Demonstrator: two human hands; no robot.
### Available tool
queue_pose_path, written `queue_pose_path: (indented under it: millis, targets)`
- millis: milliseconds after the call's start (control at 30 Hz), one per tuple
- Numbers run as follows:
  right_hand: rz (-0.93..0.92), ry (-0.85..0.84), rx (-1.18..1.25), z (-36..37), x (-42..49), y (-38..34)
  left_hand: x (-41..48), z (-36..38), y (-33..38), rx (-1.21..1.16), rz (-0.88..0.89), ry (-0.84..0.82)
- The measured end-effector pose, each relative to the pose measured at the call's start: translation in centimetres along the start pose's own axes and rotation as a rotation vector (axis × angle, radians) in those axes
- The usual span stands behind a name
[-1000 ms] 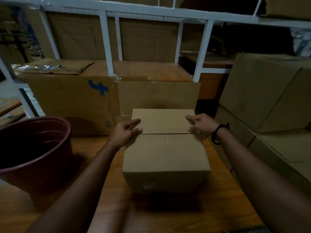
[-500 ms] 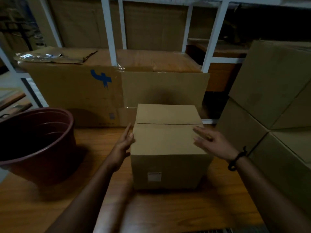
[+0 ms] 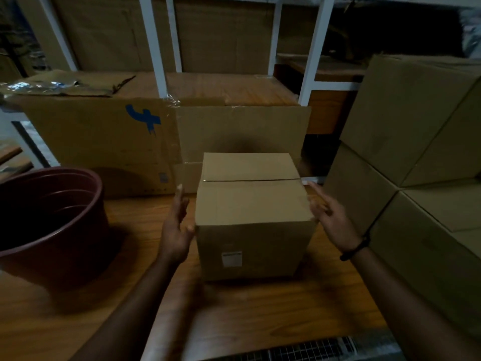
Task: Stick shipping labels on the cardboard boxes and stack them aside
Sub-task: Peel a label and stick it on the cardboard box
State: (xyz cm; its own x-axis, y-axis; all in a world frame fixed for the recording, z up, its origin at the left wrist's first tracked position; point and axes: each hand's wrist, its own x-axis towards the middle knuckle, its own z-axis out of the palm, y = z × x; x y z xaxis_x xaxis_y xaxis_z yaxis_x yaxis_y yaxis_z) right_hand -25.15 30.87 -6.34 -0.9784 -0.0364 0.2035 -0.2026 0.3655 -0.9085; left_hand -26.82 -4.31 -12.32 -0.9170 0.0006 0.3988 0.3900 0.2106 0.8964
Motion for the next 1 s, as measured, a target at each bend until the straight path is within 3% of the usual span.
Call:
queue_pose_path:
  millis: [100, 200, 300, 567, 733, 1000]
  targets:
    - [-0.092, 0.044, -0.041, 0.7, -3.6, 2.3, -2.3, -0.6, -1.5, 0.326, 0.305, -0.138]
    - [-0.137, 0.013, -0.399, 2.0, -5.5, 4.2, -3.3, -0.5, -2.5, 0.446, 0.405, -0.216]
    - [-0.095, -0.020, -0.513, 3.4, -5.4, 4.6, -3.2, 0.0, -2.6, 0.502, 0.402, -0.248]
    - [-0.198, 0.157, -0.555, 4.7, -4.0, 2.4, -2.2, 0.3, -1.0, 0.578, 0.285, -0.238]
    - [-0.195, 0.173, -0.486, 2.2, -1.3, -2.5, 0.0, -0.7, 2.7, 0.579, 0.358, -0.109]
    - [0.005, 0.104, -0.546, -0.8, 3.4, -9.5, 4.0, -1.2, 9.2, 0.372, 0.059, -0.024]
